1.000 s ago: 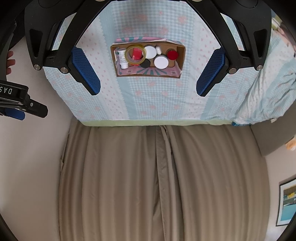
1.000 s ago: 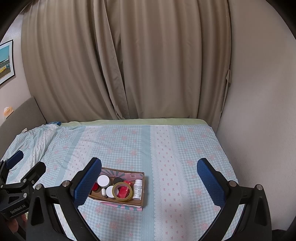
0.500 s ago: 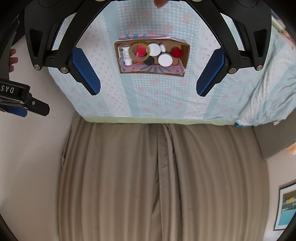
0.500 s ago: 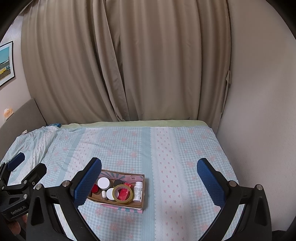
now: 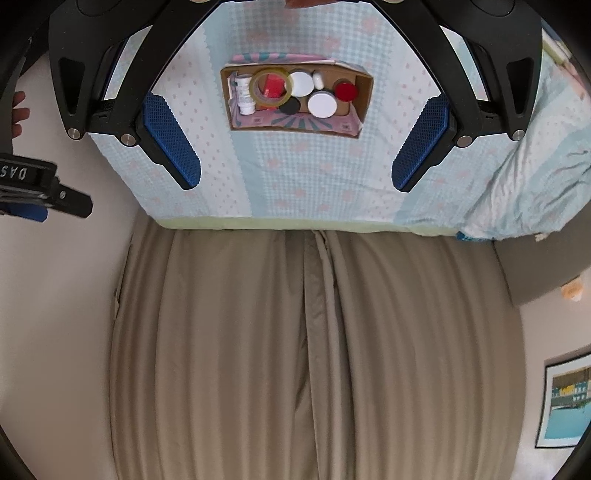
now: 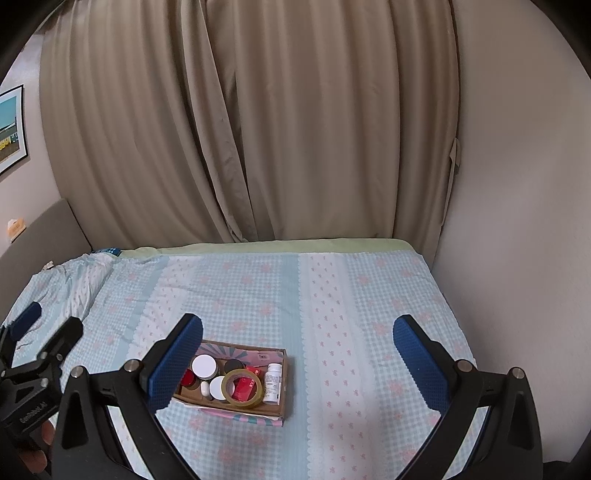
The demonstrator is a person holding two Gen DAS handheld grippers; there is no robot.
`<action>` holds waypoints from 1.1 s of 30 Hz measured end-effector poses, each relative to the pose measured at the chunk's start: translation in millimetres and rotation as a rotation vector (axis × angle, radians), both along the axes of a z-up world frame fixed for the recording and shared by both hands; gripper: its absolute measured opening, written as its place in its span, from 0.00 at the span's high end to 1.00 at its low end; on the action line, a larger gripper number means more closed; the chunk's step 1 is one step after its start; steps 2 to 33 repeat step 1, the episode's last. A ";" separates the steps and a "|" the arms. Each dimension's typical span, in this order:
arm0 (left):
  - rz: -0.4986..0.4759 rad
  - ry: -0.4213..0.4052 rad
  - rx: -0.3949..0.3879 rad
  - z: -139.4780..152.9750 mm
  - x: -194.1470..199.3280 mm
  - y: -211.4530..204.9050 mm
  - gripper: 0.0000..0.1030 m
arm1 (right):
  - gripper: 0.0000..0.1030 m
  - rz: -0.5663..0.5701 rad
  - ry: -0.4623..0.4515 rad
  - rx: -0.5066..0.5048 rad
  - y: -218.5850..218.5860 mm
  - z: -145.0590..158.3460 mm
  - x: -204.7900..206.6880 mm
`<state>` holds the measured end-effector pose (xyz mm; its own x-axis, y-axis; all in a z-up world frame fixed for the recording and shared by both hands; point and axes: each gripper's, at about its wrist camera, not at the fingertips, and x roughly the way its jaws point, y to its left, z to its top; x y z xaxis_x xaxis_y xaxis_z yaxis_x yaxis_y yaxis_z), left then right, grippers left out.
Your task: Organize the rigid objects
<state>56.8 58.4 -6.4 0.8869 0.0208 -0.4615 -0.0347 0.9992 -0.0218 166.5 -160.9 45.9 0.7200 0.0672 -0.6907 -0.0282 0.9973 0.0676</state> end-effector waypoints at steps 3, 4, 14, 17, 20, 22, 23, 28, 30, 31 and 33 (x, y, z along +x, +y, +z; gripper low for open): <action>-0.006 0.011 -0.003 -1.2 2.5 -1.3 0.00 | 0.00 0.001 0.004 0.000 -0.7 -0.8 0.6; -0.006 0.011 -0.003 -1.2 2.5 -1.3 0.00 | 0.00 0.001 0.004 0.000 -0.7 -0.8 0.6; -0.006 0.011 -0.003 -1.2 2.5 -1.3 0.00 | 0.00 0.001 0.004 0.000 -0.7 -0.8 0.6; -0.006 0.011 -0.003 -1.2 2.5 -1.3 0.00 | 0.00 0.001 0.004 0.000 -0.7 -0.8 0.6; -0.006 0.011 -0.003 -1.2 2.5 -1.3 0.00 | 0.00 0.001 0.004 0.000 -0.7 -0.8 0.6; -0.006 0.011 -0.003 -1.2 2.5 -1.3 0.00 | 0.00 0.001 0.004 0.000 -0.7 -0.8 0.6; -0.006 0.011 -0.003 -1.2 2.5 -1.3 0.00 | 0.00 0.001 0.004 0.000 -0.7 -0.8 0.6; -0.006 0.011 -0.003 -1.2 2.5 -1.3 0.00 | 0.00 0.001 0.004 0.000 -0.7 -0.8 0.6; -0.006 0.011 -0.003 -1.2 2.5 -1.3 0.00 | 0.00 0.001 0.004 0.000 -0.7 -0.8 0.6; -0.006 0.011 -0.003 -1.2 2.5 -1.3 0.00 | 0.00 0.001 0.004 0.000 -0.7 -0.8 0.6; -0.006 0.011 -0.003 -1.2 2.5 -1.3 0.00 | 0.00 0.001 0.004 0.000 -0.7 -0.8 0.6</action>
